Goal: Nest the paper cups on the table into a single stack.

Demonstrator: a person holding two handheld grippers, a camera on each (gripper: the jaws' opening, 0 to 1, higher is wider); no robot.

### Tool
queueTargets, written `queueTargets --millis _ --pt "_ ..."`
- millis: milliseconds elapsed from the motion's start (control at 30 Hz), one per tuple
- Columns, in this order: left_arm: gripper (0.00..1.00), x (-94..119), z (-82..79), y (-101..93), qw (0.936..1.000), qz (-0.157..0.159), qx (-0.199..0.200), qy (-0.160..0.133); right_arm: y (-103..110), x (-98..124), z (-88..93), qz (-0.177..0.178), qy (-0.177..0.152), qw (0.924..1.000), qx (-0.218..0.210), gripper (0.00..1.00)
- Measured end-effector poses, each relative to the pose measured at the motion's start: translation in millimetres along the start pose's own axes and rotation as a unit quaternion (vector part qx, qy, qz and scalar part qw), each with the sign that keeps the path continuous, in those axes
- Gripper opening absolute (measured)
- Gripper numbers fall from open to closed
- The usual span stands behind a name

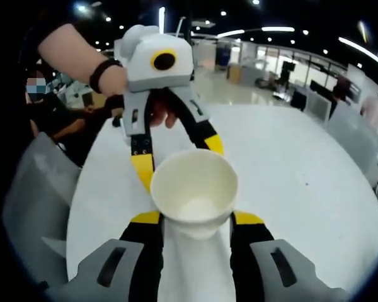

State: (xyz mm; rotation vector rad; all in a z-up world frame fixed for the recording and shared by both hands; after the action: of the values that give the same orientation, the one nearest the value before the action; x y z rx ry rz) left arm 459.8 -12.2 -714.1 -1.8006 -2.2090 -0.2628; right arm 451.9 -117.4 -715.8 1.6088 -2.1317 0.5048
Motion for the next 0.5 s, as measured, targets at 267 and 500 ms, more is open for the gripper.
queueTargets --millis 267,500 --pt "0.42 -13.1 10.3 19.3 0.9998 -0.008 0.007 0.019 -21.9 -11.6 14.8 0.002 0.008 0.9999 -0.011 0.38" --pt "0.42 -17.2 18.1 29.4 0.9988 -0.019 0.039 0.024 -29.8 -16.3 21.5 0.003 -0.004 0.9985 -0.055 0.37"
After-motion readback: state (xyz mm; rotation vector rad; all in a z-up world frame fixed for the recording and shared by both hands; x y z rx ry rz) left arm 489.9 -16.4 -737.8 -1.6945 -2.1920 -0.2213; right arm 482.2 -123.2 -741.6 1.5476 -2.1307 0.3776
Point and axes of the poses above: the point that each gripper's makers call its tool centre point, and the gripper's own axes: x roughly backward along the fingers, y roughly to its left, z roughly out of its underside, the point moved 6 cm from there along x, roughly backward along the fingers, and after that the axes turned 9 degrees about -y, right-handed, at the moved point
